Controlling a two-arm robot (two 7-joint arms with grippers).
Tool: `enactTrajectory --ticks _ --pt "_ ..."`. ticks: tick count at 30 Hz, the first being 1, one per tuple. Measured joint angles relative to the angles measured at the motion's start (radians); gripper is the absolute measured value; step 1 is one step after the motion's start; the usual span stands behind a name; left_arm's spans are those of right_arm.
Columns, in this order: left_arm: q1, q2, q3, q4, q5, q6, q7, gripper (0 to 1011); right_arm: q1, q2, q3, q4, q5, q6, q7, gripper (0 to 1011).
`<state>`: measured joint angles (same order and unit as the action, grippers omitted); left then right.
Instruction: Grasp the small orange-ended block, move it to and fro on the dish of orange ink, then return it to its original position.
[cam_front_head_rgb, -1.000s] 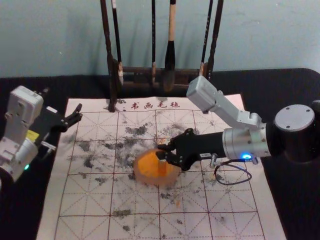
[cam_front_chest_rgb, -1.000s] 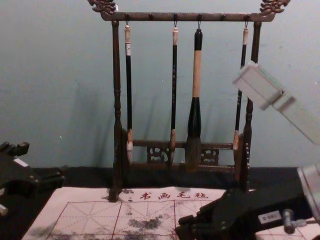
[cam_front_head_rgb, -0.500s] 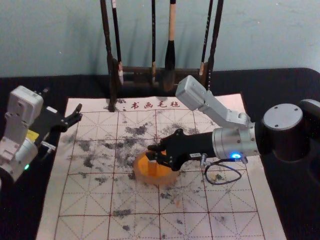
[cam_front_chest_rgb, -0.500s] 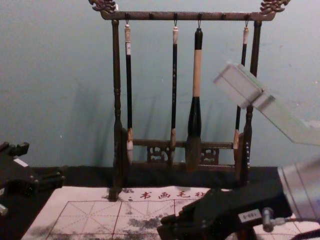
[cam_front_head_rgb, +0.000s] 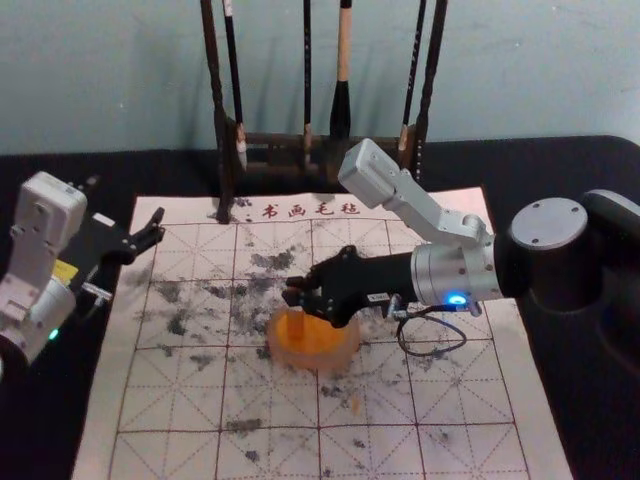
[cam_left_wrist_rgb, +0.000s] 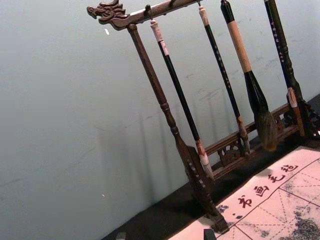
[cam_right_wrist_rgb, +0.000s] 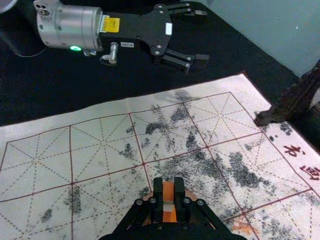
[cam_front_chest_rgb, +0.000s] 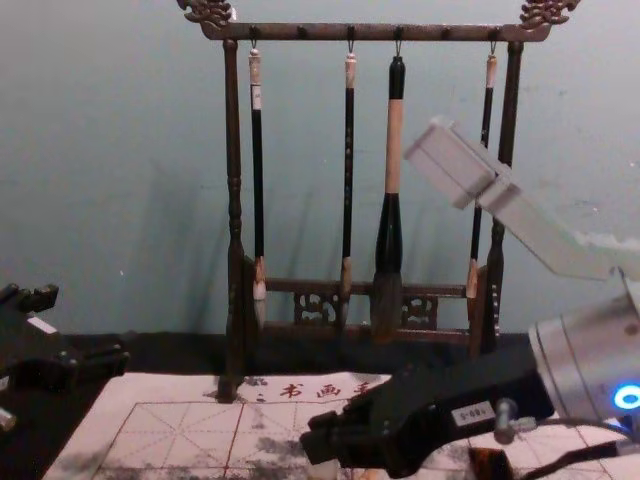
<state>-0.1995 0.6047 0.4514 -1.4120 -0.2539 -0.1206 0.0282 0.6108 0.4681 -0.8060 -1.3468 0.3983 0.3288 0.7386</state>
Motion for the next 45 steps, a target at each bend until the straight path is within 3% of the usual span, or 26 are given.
enactTrajectory --ticks 15,45 --pt "0.000 0.000 0.000 0.000 0.000 0.000 0.000 1001 0.008 -0.012 0.016 0.030 -0.012 -0.003 -0.019 127" --pt "0.000 0.000 0.000 0.000 0.000 0.000 0.000 1001 -0.022 0.044 0.049 -0.002 -0.004 -0.003 -0.008 126"
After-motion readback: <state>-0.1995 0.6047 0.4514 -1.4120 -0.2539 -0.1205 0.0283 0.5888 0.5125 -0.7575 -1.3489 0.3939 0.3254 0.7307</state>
